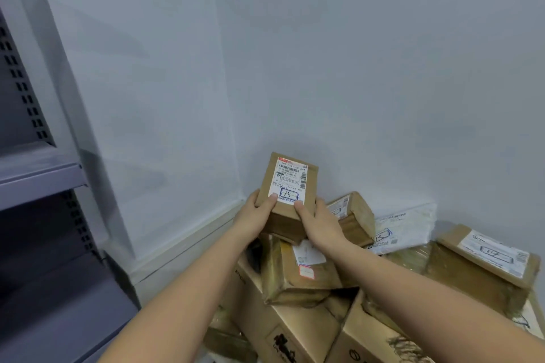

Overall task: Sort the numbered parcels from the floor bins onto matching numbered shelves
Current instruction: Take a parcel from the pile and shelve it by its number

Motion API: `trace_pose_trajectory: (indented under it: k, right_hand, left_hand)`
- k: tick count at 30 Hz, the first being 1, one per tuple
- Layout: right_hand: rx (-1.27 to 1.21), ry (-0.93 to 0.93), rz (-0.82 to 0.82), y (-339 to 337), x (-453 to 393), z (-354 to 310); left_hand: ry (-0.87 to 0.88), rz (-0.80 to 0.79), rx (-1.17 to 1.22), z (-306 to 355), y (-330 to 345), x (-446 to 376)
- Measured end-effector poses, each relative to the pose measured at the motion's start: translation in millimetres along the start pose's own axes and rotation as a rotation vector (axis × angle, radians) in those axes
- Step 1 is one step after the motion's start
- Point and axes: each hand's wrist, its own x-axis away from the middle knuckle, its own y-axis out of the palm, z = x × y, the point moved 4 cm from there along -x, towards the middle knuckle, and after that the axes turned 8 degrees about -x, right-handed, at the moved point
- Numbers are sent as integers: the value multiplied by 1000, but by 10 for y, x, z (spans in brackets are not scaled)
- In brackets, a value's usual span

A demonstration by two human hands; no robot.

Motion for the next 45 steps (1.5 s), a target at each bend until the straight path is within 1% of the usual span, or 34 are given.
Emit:
trace_pose_trajectory:
  k: [3,5,8,10,13,16,20,24,30,35,40,42,45]
  right_hand:
    - [-140,-42,-17,97,69,-111]
    - [-253,-9,-39,188,128,-158]
    - [-453,87,-141,393,277,-205]
    - [-524,87,-220,551,414,-260]
    - [-508,37,-264,757,627,-316]
    - [-518,-1,-324,950,929,-322]
    - [-456,-45,-406,1239,1509,-295]
    - [-472,-44,-486,1584,2197,-358]
    - [-509,-122,-637,2120,3349,-763]
    - [-491,-132,-815,2751,4196,-843]
    - [-469,-117,-1076,3313,5076,-897]
    - [-472,-103,-1177,3526,5333,-915]
    - [-443,-95,-1308,3847,5660,-981]
  left_hand:
    - [34,40,19,-2,-172,170]
    - [53,53,28,-30,-286,337]
    - [53,79,61,-141,-459,638]
    - [49,103,91,-244,-596,834]
    - [46,119,101,-404,-809,1132]
    - [9,122,99,-600,-994,1505]
    - [-101,95,137,-932,-1252,2157]
    - [-208,138,133,-1272,-1583,2804]
    - [-281,282,127,-1735,-2091,3838]
    - [-357,438,143,-2214,-2523,4824]
    - [-508,577,200,-2606,-2871,5752]
    - [-554,630,185,-2757,-2964,6039]
    - [-581,737,189,-2951,-3099,6384]
